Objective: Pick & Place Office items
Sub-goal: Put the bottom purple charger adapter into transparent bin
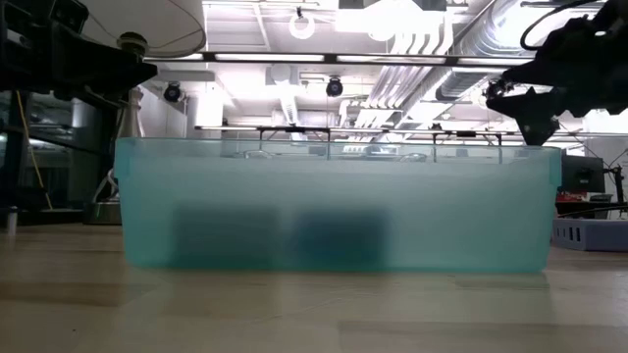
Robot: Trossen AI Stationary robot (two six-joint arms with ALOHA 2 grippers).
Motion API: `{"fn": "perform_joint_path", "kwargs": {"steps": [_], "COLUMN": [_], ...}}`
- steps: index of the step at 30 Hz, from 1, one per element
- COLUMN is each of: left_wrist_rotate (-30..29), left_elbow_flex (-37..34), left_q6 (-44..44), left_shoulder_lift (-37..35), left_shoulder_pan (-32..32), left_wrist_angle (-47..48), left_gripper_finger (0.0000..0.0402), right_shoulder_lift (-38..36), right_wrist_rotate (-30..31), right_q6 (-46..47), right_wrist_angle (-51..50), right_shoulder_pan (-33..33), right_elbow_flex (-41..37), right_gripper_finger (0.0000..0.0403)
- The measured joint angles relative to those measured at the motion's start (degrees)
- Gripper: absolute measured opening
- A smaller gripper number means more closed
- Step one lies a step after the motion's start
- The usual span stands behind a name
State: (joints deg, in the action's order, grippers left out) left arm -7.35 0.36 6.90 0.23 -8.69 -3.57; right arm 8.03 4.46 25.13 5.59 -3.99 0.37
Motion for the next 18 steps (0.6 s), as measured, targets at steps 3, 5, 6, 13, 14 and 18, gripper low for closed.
{"fn": "perform_joint_path", "kwargs": {"steps": [3, 5, 6, 13, 14, 18], "left_wrist_rotate": [0.0, 0.0, 0.0, 0.0, 0.0, 0.0], "left_elbow_flex": [0.0, 0.0, 0.0, 0.0, 0.0, 0.0], "left_q6": [0.0, 0.0, 0.0, 0.0, 0.0, 0.0], "left_shoulder_lift": [0.0, 0.0, 0.0, 0.0, 0.0, 0.0], "left_shoulder_pan": [0.0, 0.0, 0.0, 0.0, 0.0, 0.0], "left_wrist_angle": [0.0, 0.0, 0.0, 0.0, 0.0, 0.0], "left_gripper_finger": [0.0186, 0.0186, 0.0186, 0.0186, 0.0186, 0.0186], "right_shoulder_lift": [0.0, 0.0, 0.0, 0.0, 0.0, 0.0], "right_wrist_rotate": [-0.2, 0.1, 0.1, -2.4, -3.7, -4.3], "right_q6": [-1.4, -2.0, -2.7, -3.8, -4.8, -4.9], "right_wrist_angle": [0.6, 0.7, 0.7, 1.4, 2.3, 8.3], "right_shoulder_pan": [0.0, 0.0, 0.0, 0.0, 0.0, 0.0], "right_elbow_flex": [0.0, 0.0, 0.0, 0.0, 0.0, 0.0], "right_gripper_finger": [0.0201, 0.0201, 0.0201, 0.0201, 0.0201, 0.0201]}}
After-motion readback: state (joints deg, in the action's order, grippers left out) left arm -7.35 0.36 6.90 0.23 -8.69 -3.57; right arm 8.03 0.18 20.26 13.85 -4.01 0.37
